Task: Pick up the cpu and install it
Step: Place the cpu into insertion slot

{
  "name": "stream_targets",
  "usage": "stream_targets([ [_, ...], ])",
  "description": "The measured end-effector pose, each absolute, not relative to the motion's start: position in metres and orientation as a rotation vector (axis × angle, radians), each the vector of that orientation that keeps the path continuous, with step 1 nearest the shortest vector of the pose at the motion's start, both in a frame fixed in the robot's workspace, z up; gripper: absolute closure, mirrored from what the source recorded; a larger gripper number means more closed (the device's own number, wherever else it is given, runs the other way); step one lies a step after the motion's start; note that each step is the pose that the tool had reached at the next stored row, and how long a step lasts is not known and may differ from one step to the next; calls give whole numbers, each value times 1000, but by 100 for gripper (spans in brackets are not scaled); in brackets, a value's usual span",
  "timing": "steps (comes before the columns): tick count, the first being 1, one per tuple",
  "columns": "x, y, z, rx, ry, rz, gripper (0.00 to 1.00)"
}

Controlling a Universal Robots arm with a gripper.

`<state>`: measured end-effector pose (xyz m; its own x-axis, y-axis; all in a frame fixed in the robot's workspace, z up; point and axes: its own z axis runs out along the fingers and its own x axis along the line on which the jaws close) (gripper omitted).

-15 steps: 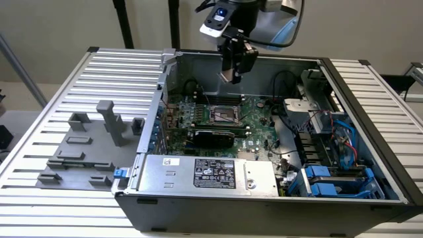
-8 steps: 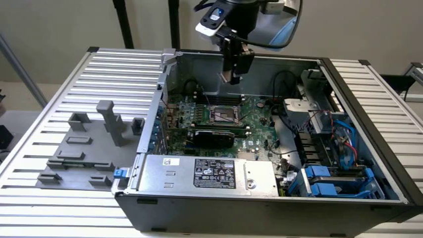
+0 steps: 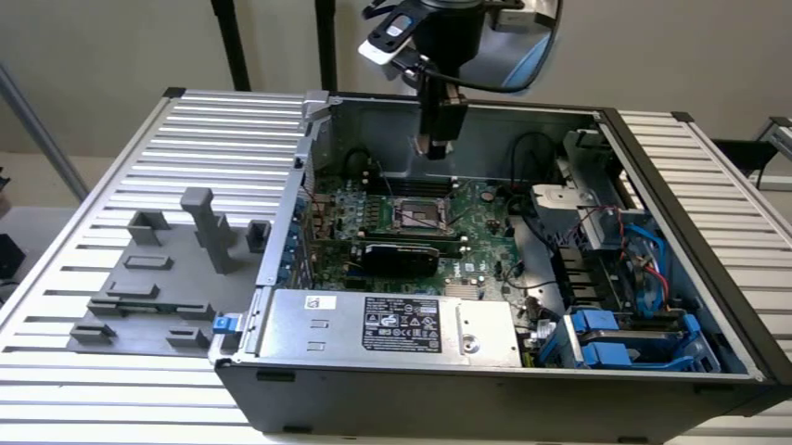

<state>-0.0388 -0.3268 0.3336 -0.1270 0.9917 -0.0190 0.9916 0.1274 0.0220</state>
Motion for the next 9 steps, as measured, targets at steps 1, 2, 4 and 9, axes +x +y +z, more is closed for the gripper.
stream_targets([
  [1, -39, -327, 333, 2078, 2318, 6, 45],
  [2, -39, -327, 333, 2098, 2299, 5, 45],
  [4, -39, -327, 333, 2140, 2261, 5, 45],
  [9, -39, -327, 330, 2228, 2173, 3, 45],
])
